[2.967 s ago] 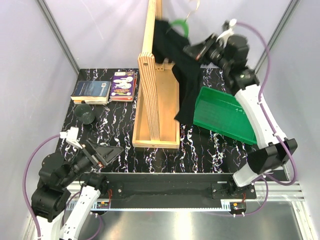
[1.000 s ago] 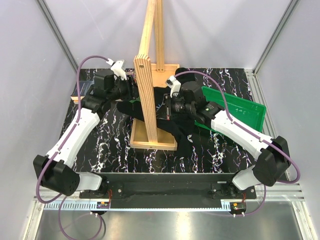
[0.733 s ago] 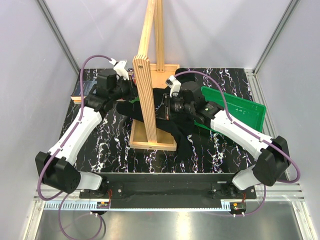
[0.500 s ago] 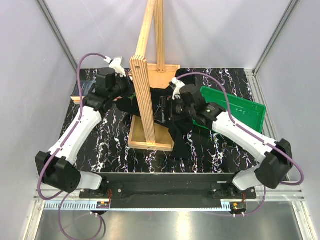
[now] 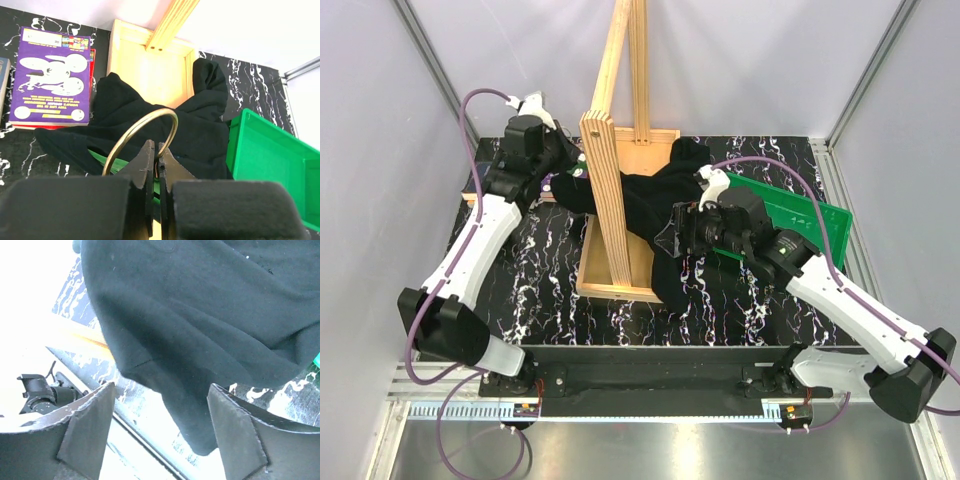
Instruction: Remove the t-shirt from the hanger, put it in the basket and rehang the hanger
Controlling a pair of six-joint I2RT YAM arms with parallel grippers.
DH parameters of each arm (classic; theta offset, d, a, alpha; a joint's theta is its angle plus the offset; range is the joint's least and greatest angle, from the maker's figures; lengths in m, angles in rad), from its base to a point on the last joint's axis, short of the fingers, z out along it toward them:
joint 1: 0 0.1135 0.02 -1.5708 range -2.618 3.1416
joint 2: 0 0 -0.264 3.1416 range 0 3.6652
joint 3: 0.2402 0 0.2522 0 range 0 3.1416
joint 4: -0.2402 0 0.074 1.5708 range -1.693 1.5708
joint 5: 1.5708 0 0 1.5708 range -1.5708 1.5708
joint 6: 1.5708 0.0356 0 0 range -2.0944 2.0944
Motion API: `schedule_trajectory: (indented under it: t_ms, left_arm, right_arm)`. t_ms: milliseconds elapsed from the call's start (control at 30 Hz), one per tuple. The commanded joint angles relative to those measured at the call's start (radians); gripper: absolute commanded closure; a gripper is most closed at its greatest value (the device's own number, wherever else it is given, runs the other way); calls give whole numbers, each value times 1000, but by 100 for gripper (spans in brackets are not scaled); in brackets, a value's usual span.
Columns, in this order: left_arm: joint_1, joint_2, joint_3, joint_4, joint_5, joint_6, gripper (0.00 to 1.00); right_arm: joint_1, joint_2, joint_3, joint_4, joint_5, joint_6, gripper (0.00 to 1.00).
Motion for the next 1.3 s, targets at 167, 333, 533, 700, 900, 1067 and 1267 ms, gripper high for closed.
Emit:
schedule_trajectory:
  t_ms: [167,333,533,700,900,1067,1267]
  left_arm:
    - [18,0,38,43,30,-64,100]
    - [50,-6,-13,65,70,-77,100]
    - [93,-8,-36,75,91,-98,100]
    - [117,-22,-65,91,102,-106,100]
    - [128,-40,-88,98,85,-103,100]
    - [149,-51,-99,109,99,-112,100]
    - [172,-58,-105,115,105,-115,100]
  right_arm:
    - [9,69,-8,168,-179,-43,52]
    - [9,81,-26,176,-165,-26,75]
    - [9,19,-68,188,-59,32,100]
    - [9,-67,-112,208,83,75,100]
    - [9,-274,-190,210,373,178,100]
    - [9,-480,-302,191,528,233,100]
    - [9,-627,-350,124,591,261,100]
